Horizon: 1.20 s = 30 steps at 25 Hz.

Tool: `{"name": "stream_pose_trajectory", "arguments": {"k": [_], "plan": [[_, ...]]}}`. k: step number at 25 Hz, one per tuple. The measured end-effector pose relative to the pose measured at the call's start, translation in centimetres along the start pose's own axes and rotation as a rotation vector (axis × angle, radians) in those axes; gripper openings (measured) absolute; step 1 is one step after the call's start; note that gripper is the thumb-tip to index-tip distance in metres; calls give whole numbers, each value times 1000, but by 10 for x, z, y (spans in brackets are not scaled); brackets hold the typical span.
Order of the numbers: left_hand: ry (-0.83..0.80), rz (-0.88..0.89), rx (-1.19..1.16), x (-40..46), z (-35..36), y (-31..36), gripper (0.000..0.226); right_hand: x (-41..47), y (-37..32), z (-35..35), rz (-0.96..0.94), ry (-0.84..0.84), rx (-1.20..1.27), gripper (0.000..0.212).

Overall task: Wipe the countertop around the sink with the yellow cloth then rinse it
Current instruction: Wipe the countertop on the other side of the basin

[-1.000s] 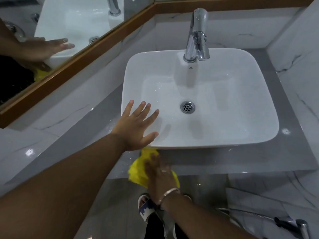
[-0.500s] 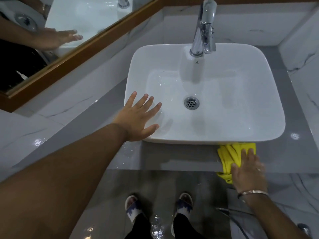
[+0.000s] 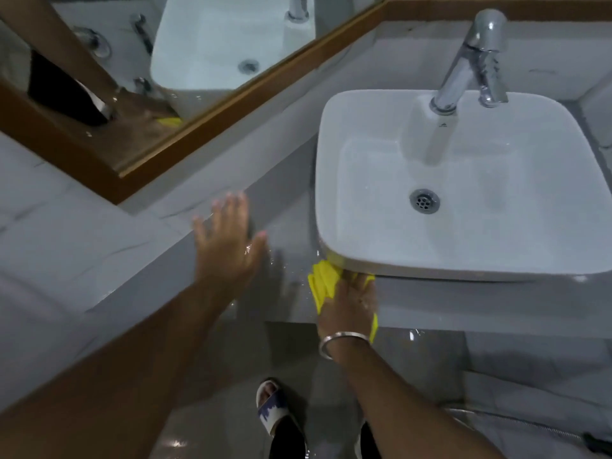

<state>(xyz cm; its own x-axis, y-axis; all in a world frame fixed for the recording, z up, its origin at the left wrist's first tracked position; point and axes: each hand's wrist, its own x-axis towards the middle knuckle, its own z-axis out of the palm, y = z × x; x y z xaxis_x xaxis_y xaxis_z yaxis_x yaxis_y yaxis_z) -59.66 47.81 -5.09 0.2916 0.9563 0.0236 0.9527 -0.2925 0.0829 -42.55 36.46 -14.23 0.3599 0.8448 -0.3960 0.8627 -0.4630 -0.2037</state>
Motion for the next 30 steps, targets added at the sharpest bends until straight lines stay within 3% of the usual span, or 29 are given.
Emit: {"name": "stream_pose_trajectory", "arguments": {"k": [3,6,8,10,13,19,24,27,30], "plan": [[-114,-138,79,-51,-2,-93,83,-8,-58,-4,-3,-95,98,75],[-180,-223,98,-77,5,-123,86,1,-69,-4,-84,-177,72,72],[-201,-193,118,-86,18,-120,84,-3,-64,-20,-253,-177,21,76],[-217,-149,81,-89,27,-105,84,-10,-56,-55,-511,-9,8,75],[-222,-41,2,-90,41,-56,82,-4,-46,-122,-798,261,-204,72],[-145,50,-202,-91,70,55,76,36,-38,-142,-867,134,-526,81],[-254,-93,-270,-89,98,111,84,48,-47,-131,-910,181,-587,65],[-193,72,-179,-86,113,61,76,51,-45,-130,-957,218,-530,54],[-126,-116,-57,-67,113,-31,75,52,-44,-131,-994,251,-521,47]]}}
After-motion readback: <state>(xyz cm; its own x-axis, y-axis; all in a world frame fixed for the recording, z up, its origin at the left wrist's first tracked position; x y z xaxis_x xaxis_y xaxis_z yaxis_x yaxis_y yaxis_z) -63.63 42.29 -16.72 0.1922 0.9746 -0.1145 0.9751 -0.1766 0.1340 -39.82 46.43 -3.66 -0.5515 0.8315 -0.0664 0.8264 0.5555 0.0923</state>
